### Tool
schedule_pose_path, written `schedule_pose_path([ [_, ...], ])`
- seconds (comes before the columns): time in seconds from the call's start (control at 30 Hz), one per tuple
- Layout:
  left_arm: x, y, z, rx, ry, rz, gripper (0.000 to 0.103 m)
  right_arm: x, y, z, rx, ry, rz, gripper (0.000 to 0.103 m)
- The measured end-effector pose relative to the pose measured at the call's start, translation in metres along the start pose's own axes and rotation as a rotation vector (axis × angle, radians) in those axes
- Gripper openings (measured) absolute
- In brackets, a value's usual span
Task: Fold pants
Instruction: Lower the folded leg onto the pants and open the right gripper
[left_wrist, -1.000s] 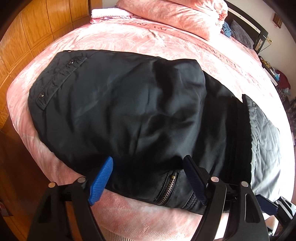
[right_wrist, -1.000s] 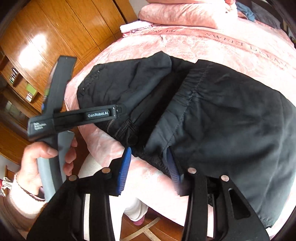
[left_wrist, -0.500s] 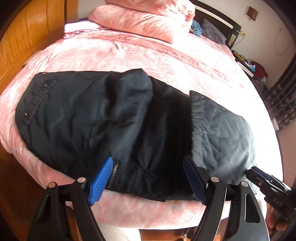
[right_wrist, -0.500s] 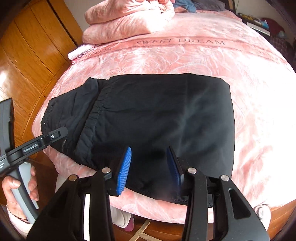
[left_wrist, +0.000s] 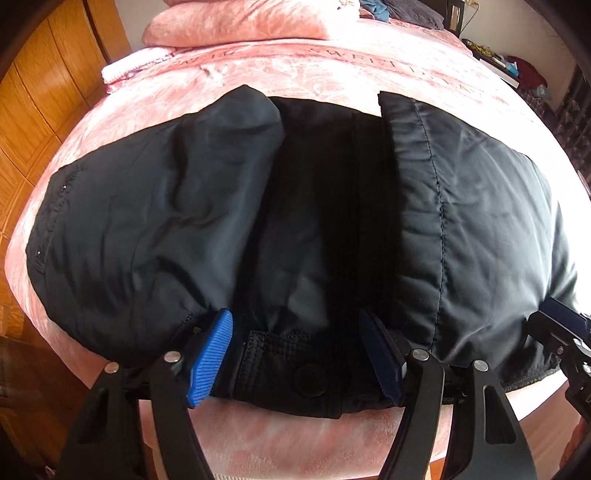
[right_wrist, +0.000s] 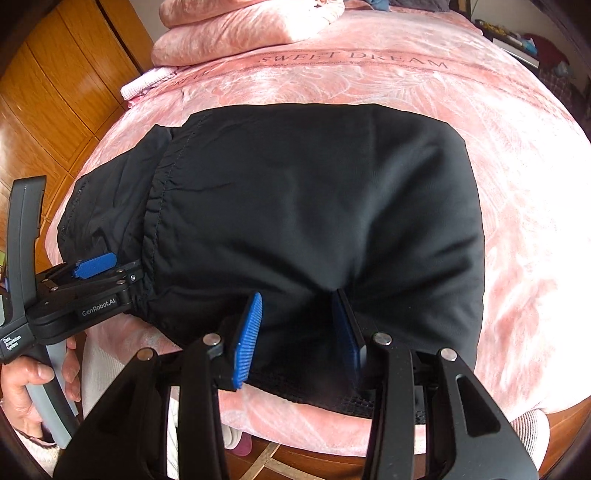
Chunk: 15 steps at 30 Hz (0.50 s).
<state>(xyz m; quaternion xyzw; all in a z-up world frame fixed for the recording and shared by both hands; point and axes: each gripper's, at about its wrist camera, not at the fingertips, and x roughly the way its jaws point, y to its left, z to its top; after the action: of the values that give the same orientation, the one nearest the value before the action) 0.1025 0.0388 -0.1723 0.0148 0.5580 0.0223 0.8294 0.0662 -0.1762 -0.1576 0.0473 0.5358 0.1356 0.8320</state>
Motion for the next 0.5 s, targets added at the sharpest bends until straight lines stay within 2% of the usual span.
schedule_pose_path([
  [0.13, -0.014, 0.008, -0.002, -0.024, -0.026, -0.021, 0.070, -0.027, -0.006, -0.001, 0.030, -0.067, 0.033, 0.040],
  [0.27, -0.026, 0.030, -0.007, -0.079, -0.072, -0.022, 0.070, -0.031, -0.019, -0.004, 0.075, -0.048, 0.077, 0.041],
  [0.33, -0.019, 0.042, -0.010, -0.096, -0.049, -0.012, 0.070, -0.015, -0.021, -0.008, 0.075, 0.001, 0.051, 0.039],
  [0.5, -0.009, 0.060, -0.014, -0.123, -0.016, -0.038, 0.071, -0.016, -0.019, -0.008, 0.096, -0.009, 0.044, 0.041],
])
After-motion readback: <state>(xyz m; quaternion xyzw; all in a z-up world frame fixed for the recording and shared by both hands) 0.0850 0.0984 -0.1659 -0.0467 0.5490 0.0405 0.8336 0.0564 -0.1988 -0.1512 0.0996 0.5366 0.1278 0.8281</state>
